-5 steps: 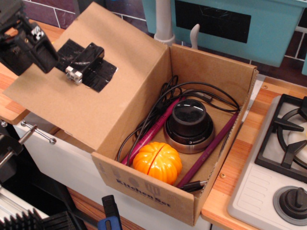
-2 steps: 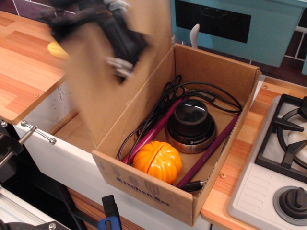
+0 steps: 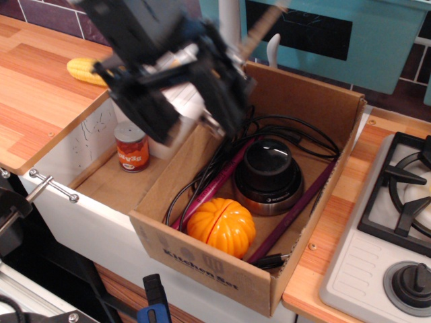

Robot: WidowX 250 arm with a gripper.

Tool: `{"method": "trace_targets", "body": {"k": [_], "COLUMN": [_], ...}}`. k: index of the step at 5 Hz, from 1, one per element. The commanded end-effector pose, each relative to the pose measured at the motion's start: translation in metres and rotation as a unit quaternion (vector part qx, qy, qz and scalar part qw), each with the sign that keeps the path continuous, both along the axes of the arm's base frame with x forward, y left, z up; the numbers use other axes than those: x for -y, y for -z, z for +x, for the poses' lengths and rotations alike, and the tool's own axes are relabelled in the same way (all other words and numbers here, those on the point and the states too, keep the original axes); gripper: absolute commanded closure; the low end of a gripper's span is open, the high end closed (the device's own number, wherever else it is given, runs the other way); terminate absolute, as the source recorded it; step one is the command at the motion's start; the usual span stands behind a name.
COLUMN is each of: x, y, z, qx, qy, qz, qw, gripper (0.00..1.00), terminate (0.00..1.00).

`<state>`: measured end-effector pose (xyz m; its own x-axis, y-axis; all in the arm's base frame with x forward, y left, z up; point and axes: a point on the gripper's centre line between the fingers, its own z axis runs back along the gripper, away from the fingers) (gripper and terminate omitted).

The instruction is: Close brown1fbox flap

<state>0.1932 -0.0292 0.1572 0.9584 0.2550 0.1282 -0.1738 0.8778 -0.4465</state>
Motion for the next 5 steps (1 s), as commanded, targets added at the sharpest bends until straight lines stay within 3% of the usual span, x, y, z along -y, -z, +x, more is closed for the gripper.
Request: {"method": "trace_targets", "body": {"k": [1, 3, 4, 5], "x": [0.029, 0.027, 0.027, 0.027], "y": [-0.003, -0.010, -0.010, -0.010], "z": [0.005, 0.020, 0.020, 0.020], "qx": [0.021, 0.013, 0.013, 0.013], "qy": [-0.048, -0.011, -0.011, -0.011], "qz": [-0.008, 0.044, 0.044, 0.044], "qw": [0.9986, 0.9989, 0.9989, 0.9989], "gripper": [0.00, 0.00, 0.00, 0.00], "terminate": [0.00, 0.00, 0.00, 1.00]}}
